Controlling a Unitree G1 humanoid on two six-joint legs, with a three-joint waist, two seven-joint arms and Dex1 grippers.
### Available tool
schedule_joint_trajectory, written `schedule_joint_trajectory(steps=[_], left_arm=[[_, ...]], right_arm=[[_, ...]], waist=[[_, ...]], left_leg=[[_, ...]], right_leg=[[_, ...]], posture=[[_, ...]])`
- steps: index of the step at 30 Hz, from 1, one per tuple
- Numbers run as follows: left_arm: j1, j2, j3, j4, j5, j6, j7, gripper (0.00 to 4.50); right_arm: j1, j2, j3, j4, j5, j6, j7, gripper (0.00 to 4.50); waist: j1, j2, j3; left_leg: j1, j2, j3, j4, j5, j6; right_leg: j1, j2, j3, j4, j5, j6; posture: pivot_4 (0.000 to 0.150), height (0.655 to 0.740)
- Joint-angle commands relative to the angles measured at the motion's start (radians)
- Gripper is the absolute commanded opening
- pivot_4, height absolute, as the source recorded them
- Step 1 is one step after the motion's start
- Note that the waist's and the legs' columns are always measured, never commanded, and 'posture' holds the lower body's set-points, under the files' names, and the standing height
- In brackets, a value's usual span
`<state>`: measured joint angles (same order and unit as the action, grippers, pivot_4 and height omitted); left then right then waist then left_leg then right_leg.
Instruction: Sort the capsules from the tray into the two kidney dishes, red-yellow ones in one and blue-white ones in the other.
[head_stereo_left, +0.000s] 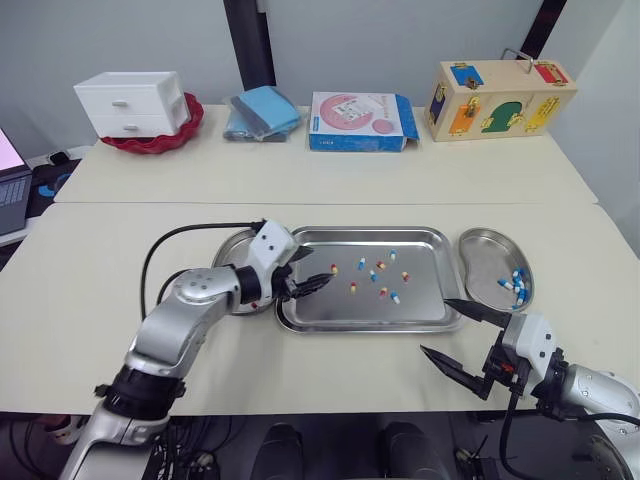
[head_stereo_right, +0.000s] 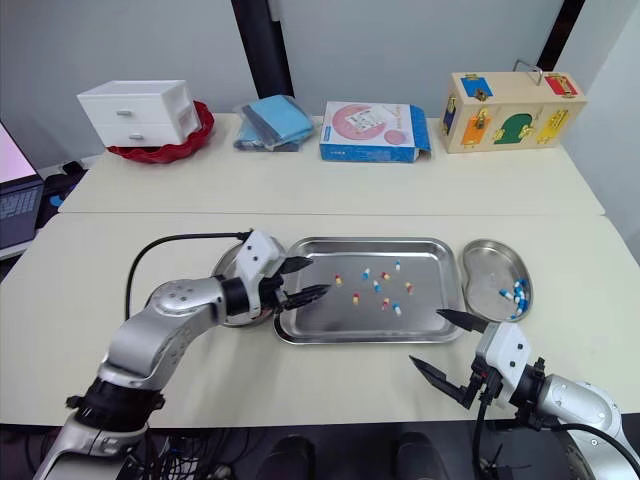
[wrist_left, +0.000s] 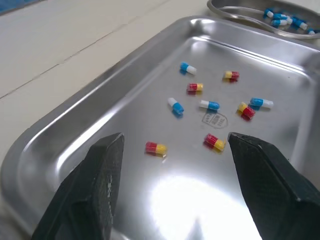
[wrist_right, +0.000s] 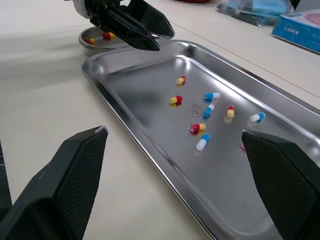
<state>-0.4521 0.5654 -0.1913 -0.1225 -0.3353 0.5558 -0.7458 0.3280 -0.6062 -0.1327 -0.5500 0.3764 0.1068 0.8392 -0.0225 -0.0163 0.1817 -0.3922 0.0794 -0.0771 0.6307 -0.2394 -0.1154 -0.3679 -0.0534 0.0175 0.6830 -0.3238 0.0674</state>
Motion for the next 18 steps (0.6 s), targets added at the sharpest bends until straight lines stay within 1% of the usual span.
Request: schedule_joint_trajectory(steps=[1,7,11,18], left_arm=[[-0.086,-0.027,-0.032,0.096,0.051,-0.041,-0.033,3.35],[-0.182,-0.068,-0.077,0.247,0.116,-0.085,-0.095,3.35],[-0.207,-0.088,-0.087,0.328,0.156,-0.124,-0.109,3.35],[-0.221,-0.118,-0.099,0.412,0.194,-0.156,-0.166,3.35]], right_arm=[[0.016,0.009,-0.003,-0.030,0.006,-0.020,-0.012,4.50],[0.041,0.017,0.011,-0.027,-0.009,-0.040,-0.023,4.50],[0.055,0.023,0.018,-0.036,-0.018,-0.044,-0.030,4.50],[0.063,0.025,0.030,-0.047,-0.026,-0.041,-0.041,4.50]], waist=[[0.000,0.000,0.000],[-0.002,0.000,0.000],[-0.003,0.000,0.000],[-0.002,0.000,0.000]], left_leg=[[0.000,0.000,0.000,0.000,0.000,0.000],[0.000,0.000,0.000,0.000,0.000,0.000],[0.000,0.000,0.000,0.000,0.000,0.000],[-0.001,0.000,0.000,0.000,0.000,0.000]], right_leg=[[0.000,0.000,0.000,0.000,0.000,0.000],[0.000,0.000,0.000,0.000,0.000,0.000],[0.000,0.000,0.000,0.000,0.000,0.000],[0.000,0.000,0.000,0.000,0.000,0.000]], posture=[[0.150,0.7078],[0.150,0.7078],[0.150,0.7078],[0.150,0.7078]])
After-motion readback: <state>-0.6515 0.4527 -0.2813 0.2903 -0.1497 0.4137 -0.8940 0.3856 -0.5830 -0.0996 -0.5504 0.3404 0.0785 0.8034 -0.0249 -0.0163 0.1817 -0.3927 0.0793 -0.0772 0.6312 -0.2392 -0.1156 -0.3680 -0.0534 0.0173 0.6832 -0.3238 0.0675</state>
